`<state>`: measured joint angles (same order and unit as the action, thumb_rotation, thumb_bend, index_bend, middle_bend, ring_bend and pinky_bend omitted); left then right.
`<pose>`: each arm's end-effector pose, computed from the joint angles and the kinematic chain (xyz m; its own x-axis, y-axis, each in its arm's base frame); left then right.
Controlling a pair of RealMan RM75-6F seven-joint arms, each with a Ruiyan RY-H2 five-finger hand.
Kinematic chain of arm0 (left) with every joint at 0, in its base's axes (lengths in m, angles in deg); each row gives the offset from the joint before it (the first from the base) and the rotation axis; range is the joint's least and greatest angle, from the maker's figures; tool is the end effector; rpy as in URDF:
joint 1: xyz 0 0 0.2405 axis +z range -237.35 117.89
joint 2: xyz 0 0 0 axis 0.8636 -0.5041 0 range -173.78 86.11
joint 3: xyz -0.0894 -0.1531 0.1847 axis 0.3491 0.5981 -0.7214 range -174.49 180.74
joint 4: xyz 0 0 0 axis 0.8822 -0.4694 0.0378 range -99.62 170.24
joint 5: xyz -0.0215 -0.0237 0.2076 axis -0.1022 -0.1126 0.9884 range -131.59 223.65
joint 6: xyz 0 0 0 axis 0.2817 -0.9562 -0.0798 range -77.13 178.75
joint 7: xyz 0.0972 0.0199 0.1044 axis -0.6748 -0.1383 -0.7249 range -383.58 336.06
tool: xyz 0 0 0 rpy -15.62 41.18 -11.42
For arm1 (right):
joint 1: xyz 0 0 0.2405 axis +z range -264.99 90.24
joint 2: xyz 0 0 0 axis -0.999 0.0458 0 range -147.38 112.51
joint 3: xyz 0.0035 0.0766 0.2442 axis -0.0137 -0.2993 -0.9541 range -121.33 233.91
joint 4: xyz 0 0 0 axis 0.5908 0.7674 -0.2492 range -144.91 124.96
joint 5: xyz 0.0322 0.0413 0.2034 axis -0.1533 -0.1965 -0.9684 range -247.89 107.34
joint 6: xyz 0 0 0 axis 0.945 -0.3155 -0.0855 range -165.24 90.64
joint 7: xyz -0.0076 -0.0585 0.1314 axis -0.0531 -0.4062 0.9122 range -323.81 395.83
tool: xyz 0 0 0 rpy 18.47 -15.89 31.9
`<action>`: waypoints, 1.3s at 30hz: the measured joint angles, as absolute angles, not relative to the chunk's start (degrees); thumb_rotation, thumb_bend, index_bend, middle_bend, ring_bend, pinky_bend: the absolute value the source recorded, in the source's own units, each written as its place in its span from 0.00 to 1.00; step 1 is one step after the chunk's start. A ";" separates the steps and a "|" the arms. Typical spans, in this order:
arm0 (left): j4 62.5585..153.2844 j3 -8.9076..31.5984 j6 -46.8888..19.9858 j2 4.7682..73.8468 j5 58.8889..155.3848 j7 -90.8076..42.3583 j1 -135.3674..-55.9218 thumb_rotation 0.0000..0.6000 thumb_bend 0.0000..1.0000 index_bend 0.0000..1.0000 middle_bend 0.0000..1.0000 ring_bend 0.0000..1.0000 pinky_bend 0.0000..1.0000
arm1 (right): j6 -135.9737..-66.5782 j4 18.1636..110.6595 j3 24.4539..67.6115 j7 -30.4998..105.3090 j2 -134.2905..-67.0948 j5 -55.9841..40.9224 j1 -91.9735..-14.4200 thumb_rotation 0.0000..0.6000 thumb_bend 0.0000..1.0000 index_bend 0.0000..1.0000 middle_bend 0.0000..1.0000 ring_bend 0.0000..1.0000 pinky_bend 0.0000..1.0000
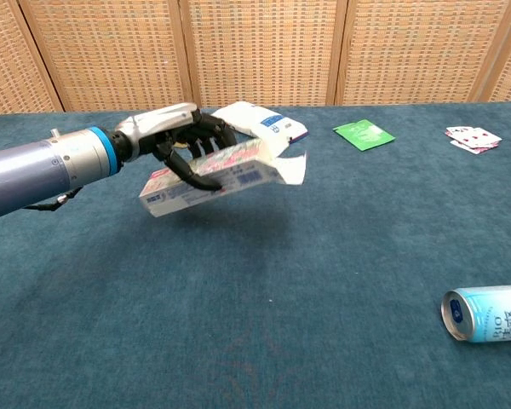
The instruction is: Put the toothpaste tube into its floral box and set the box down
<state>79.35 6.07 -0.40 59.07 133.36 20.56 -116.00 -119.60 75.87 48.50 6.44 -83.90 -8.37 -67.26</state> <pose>-0.1308 0.4166 -0.0596 0.1383 0.4562 0.8791 0.8810 -0.4622 0.1013 -0.3158 -0.2808 0.1884 0.7820 0.0528 0.6211 -0.6154 0.2241 0.7557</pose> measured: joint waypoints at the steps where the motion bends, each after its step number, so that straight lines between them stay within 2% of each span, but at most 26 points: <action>1: 79.39 5.93 0.54 59.07 133.24 19.52 -116.11 1.00 0.35 0.53 0.47 0.41 0.43 | -119.38 75.66 48.34 6.70 -83.91 -8.39 -67.37 1.00 0.00 0.00 0.00 0.00 0.00; 6: 79.46 5.76 5.05 59.64 131.95 14.13 -116.81 1.00 0.35 0.53 0.45 0.38 0.42 | -118.33 74.91 47.88 7.61 -83.89 -8.59 -67.86 1.00 0.00 0.00 0.00 0.00 0.00; 8: 79.40 5.88 6.19 59.98 131.41 12.55 -117.03 1.00 0.35 0.52 0.39 0.34 0.40 | -118.04 74.60 47.69 8.00 -83.86 -8.59 -68.05 1.00 0.00 0.00 0.00 0.00 0.00; 11: 79.15 6.22 7.44 60.66 130.55 10.26 -117.25 1.00 0.35 0.38 0.19 0.16 0.28 | -117.64 74.39 47.37 8.63 -83.81 -8.62 -68.23 1.00 0.00 0.00 0.00 0.00 0.00; 13: 79.05 6.60 8.06 61.15 129.88 9.02 -117.28 1.00 0.35 0.21 0.04 0.03 0.16 | -117.48 74.39 47.10 9.03 -83.74 -8.54 -68.36 1.00 0.00 0.00 0.00 0.00 0.00; 15: 79.32 7.17 8.01 61.37 129.42 8.58 -117.16 1.00 0.35 0.10 0.00 0.00 0.08 | -117.53 74.61 46.92 9.23 -83.61 -8.27 -68.48 1.00 0.00 0.00 0.00 0.00 0.00; 16: 79.55 7.32 7.83 61.36 129.34 8.47 -117.09 1.00 0.35 0.04 0.00 0.00 0.04 | -117.56 74.80 46.82 9.28 -83.50 -8.08 -68.59 1.00 0.00 0.00 0.00 0.00 0.00; 18: 80.38 7.60 7.28 61.11 129.27 8.30 -116.91 1.00 0.35 0.00 0.00 0.00 0.01 | -117.62 75.08 46.74 9.27 -83.37 -7.91 -68.77 1.00 0.00 0.00 0.00 0.00 0.00; 26: 86.49 8.47 3.84 56.72 129.79 8.13 -115.85 1.00 0.35 0.00 0.00 0.00 0.00 | -118.24 76.29 46.58 9.91 -82.93 -7.00 -69.91 1.00 0.00 0.00 0.00 0.00 0.00; 34: 96.69 9.17 -1.95 47.40 129.59 4.78 -112.12 1.00 0.32 0.00 0.00 0.00 0.00 | -119.48 76.42 47.00 13.02 -83.33 -4.78 -71.31 1.00 0.00 0.00 0.00 0.00 0.00; 39: 104.17 8.88 -7.40 39.78 127.55 -2.87 -106.60 1.00 0.32 0.00 0.00 0.00 0.00 | -120.58 76.07 48.14 17.51 -83.97 -1.42 -72.68 1.00 0.00 0.00 0.00 0.00 0.00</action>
